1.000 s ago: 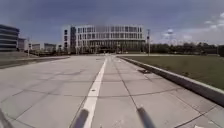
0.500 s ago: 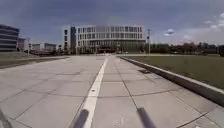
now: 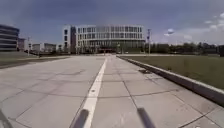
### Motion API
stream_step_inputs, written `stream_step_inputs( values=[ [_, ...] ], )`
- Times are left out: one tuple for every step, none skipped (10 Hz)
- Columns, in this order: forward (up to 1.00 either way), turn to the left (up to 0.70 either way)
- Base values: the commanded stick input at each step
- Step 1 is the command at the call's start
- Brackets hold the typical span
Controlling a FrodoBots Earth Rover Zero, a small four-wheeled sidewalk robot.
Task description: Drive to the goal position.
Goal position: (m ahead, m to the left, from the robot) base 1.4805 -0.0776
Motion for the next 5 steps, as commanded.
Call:
stream_step_inputs(
  values=[
    [0.07, 0.00],
    [0.07, 0.00],
    [0.07, 0.00],
    [0.07, 0.00],
    [0.06, 0.00]
  ],
)
